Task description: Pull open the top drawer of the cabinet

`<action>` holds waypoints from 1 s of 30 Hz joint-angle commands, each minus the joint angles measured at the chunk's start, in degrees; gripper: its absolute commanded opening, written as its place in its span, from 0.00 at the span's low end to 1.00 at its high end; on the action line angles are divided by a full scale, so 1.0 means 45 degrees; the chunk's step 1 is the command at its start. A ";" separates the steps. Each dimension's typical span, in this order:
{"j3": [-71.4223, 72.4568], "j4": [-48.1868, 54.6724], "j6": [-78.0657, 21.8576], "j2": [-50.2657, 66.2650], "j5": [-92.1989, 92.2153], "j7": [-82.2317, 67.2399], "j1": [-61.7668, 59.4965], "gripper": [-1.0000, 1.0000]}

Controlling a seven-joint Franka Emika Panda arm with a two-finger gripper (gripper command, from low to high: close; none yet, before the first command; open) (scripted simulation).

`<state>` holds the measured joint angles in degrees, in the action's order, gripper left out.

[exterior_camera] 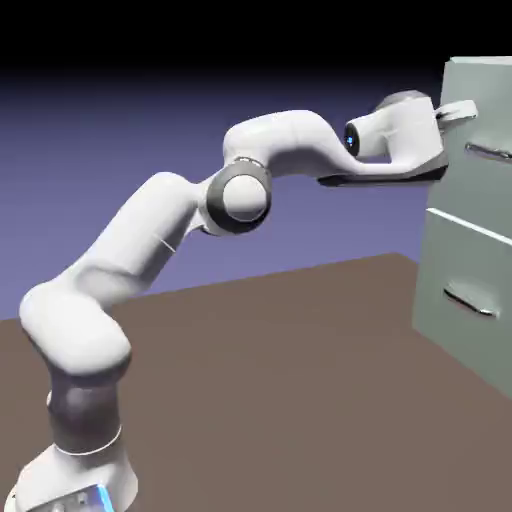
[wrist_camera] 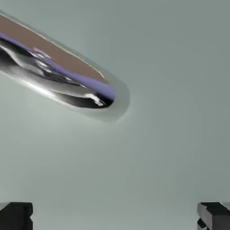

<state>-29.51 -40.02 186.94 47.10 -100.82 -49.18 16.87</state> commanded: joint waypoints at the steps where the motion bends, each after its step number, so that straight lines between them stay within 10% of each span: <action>1: 0.0055 0.0063 0.0029 0.0017 -0.0554 -0.0122 -0.0061 0.50; 19: 0.1010 0.1164 0.0530 0.0309 -1.0227 -0.2251 -0.1119 0.50; 20: 0.1010 0.1164 0.0530 0.0309 -1.0227 -0.2251 -0.1119 0.00; 30: 0.4971 -0.2511 -0.1382 -0.1966 -1.0565 -0.5129 -0.2570 0.00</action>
<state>-7.21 -51.31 180.67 38.25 -148.29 -72.28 5.18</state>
